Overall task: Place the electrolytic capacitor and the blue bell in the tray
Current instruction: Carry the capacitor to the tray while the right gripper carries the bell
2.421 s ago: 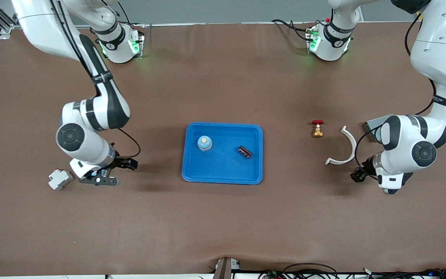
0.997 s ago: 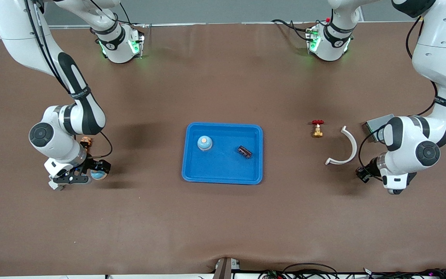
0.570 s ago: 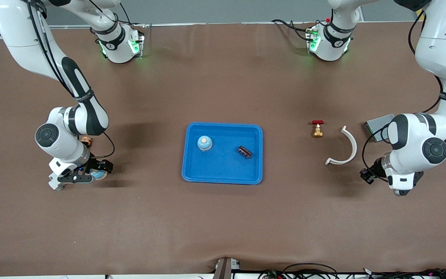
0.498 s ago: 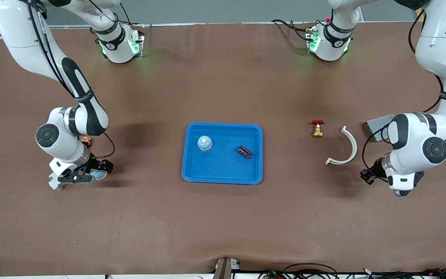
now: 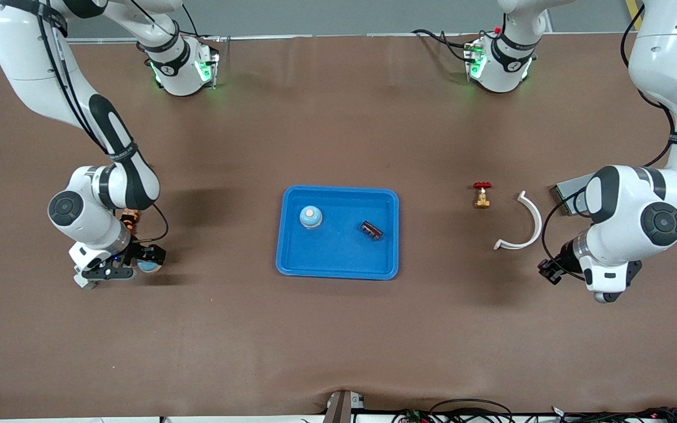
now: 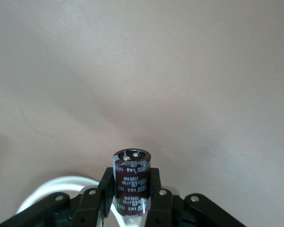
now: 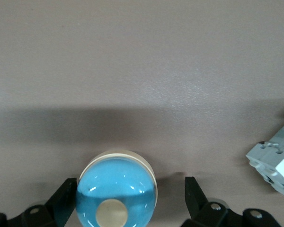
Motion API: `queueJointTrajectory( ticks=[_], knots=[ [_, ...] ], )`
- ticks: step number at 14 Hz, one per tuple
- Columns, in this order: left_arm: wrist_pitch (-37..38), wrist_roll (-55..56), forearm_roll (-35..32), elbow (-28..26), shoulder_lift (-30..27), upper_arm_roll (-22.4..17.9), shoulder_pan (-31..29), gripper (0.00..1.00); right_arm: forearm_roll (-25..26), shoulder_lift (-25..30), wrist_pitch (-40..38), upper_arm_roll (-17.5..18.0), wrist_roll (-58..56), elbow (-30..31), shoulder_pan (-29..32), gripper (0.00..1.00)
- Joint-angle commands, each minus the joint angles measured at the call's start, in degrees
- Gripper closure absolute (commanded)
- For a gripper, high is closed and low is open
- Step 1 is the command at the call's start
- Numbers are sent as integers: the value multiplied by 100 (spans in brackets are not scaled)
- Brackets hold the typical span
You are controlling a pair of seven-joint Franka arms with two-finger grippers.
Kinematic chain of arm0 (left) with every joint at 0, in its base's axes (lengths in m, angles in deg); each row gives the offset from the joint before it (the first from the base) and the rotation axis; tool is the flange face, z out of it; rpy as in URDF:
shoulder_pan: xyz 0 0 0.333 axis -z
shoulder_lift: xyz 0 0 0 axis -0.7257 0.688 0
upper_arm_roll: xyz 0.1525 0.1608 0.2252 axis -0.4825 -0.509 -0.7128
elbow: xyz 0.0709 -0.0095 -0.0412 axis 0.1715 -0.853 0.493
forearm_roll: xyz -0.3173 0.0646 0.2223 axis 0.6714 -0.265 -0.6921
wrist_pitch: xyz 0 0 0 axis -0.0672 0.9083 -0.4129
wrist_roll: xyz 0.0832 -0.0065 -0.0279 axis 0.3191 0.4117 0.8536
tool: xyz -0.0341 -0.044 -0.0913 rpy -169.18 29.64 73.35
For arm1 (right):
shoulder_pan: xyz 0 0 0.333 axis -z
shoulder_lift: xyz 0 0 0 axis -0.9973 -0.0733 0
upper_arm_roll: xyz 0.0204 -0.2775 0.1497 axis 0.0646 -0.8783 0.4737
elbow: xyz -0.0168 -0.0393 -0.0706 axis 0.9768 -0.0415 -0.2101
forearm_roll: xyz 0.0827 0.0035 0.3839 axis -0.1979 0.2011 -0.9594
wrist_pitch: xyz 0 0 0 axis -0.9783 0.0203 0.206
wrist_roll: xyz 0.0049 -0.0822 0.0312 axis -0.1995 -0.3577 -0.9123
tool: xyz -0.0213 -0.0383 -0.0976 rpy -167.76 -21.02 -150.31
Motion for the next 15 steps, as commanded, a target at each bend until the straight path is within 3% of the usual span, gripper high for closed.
queueJointTrajectory(
  ticks=[1, 7, 8, 9, 10, 11, 15],
  knots=[
    [232, 539, -32, 186, -44, 284, 20, 100, 5, -99, 16, 127, -32, -115, 85, 0],
    [232, 1700, -67, 379, -44, 611, 493, 100, -4, -99, -2, 144, 100, -115, 14, 0],
    [232, 1867, -67, 414, -44, 611, 599, 100, -4, -99, -19, 144, 109, -115, -3, 14],
    [232, 1990, -67, 414, -44, 611, 678, 100, -4, -99, -28, 144, 109, -115, -3, 38],
    [232, 2087, -67, 423, -44, 611, 757, 100, -4, -99, -46, 144, 109, -115, -3, 77],
    [232, 2193, -76, 441, -44, 611, 819, 100, -4, -99, -46, 144, 118, -115, -12, 100],
    [232, 2807, -76, 651, -26, 611, 1240, 100, -4, -55, -89, 197, 354, -158, -99, 100]
  ],
)
